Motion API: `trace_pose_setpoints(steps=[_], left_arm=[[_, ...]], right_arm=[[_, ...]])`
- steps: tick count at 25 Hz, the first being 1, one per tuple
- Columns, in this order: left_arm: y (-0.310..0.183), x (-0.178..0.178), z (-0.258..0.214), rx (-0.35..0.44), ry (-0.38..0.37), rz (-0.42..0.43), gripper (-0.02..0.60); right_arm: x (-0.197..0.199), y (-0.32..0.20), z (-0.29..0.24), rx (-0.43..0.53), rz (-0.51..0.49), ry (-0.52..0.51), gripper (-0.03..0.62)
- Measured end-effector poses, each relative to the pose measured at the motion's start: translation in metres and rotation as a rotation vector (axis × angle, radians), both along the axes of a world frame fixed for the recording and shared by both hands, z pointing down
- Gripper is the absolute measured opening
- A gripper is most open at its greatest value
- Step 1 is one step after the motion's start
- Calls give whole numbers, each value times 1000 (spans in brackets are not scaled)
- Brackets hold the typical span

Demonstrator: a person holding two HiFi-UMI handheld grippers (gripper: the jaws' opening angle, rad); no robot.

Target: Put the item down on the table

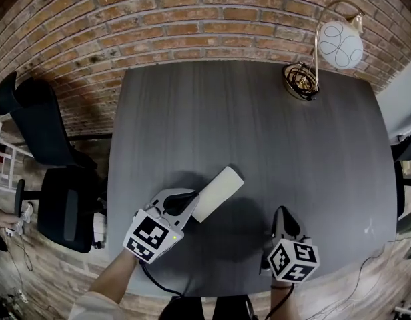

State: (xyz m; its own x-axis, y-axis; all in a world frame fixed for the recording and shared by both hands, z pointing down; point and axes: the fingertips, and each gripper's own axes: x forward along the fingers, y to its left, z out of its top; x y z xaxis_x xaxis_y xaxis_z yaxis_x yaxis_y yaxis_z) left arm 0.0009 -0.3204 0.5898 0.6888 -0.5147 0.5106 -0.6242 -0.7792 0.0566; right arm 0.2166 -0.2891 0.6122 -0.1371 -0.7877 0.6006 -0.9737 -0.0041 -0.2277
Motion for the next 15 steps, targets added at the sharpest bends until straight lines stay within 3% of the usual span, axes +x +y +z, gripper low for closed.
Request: trace_pose_setpoints(steps=[15], left_arm=[[21,-40,-41,9,87,-282,15]], right_arm=[[-23,-14,-58,96,-85,14,32]])
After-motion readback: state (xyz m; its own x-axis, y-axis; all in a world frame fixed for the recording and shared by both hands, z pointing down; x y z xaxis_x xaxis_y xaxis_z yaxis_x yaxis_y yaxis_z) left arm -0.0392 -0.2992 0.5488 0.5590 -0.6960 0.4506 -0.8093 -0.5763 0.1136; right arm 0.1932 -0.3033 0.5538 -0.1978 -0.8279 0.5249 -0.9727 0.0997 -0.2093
